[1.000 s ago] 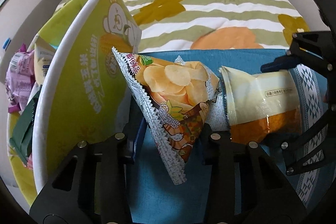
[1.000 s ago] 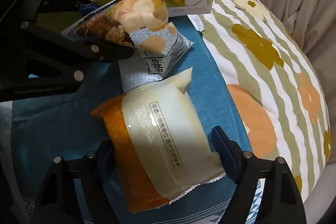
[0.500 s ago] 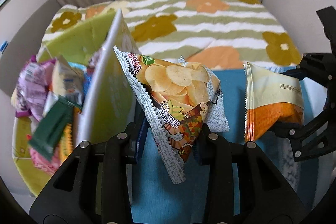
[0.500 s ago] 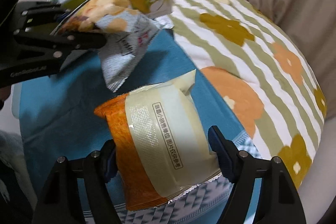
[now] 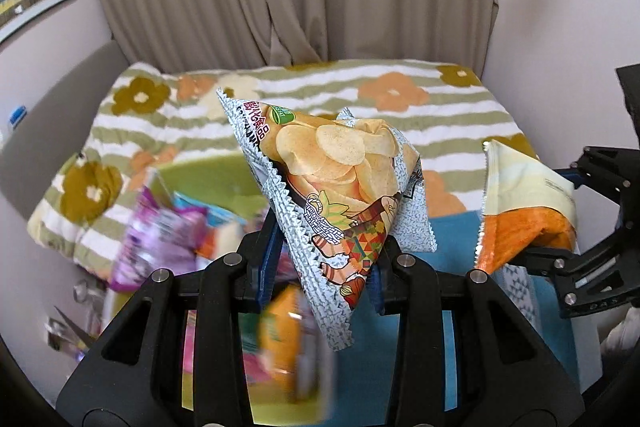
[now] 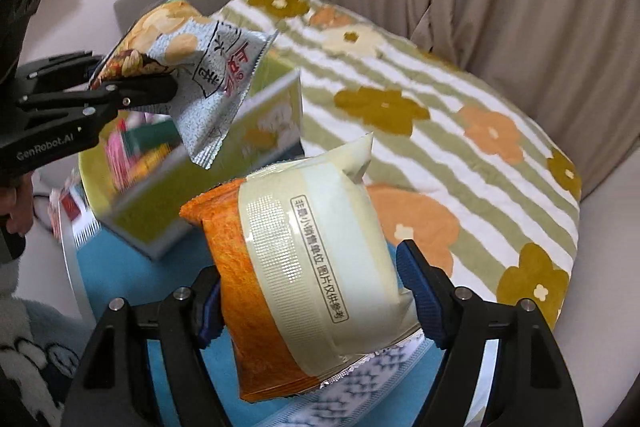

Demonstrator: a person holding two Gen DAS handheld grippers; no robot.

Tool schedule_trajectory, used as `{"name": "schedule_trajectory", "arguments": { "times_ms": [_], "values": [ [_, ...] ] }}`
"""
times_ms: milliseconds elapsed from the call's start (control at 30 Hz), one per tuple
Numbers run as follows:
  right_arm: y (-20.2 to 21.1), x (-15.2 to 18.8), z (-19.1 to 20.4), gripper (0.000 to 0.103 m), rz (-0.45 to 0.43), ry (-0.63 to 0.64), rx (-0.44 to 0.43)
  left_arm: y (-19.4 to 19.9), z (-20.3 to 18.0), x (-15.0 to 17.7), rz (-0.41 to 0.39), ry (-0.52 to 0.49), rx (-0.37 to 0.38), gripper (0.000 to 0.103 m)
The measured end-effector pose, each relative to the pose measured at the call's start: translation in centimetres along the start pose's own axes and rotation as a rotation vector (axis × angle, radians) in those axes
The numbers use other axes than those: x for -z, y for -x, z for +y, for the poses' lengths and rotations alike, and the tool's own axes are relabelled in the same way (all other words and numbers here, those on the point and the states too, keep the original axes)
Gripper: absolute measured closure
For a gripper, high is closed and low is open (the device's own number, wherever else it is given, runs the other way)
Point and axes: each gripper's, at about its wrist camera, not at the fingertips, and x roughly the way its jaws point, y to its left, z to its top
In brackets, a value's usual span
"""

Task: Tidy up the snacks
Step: 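Carry both bags over the yellow box and release them inside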

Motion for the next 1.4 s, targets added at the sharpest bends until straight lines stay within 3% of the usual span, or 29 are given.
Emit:
{"name": "schedule_trajectory", "arguments": {
  "times_ms": [300, 500, 533, 633, 733, 967, 1167, 1400],
  "values": [
    [-0.3, -6.0, 6.9, 0.031, -0.067, -0.122, 0.012, -3.7, 10.3, -2.9, 0.046, -0.012, 0.039, 0.070],
    [-2.9, -8.7, 9.8, 0.031, -0.074, -0.204, 0.009, -8.7, 13.6, -3.5, 0.119, -0.047, 0.085, 0.067],
    [-3.4, -9.0, 10.3, 0.031, -0.069, -0.217, 0.011, -9.4, 13.9, -3.5, 0.130, -0.056, 0.087, 0.060],
    [-4.4, -9.4, 11.1, 0.031, -0.048, -0.252, 0.021, -10.0, 14.9, -3.0, 0.130, -0.068, 0.088, 0.001],
    [-5.0, -9.5, 11.8, 0.031, -0.033, -0.284, 0.031, -9.4, 16.3, -2.1, 0.114, -0.069, 0.121, 0.000],
    [-4.7, -9.8, 13.5, 0.031, -0.031, -0.353, 0.062, -6.4, 20.2, -0.7, 0.097, -0.054, 0.108, 0.000],
    [-3.6, -11.7, 15.2, 0.029, -0.054, -0.389, 0.099, -4.0, 23.5, 0.3, 0.080, 0.001, 0.092, 0.000],
    [-5.1, -12.7, 17.8, 0.028, -0.032, -0.393, 0.072, -1.6, 26.1, 3.2, 0.091, 0.074, 0.031, 0.000]
  ]
}}
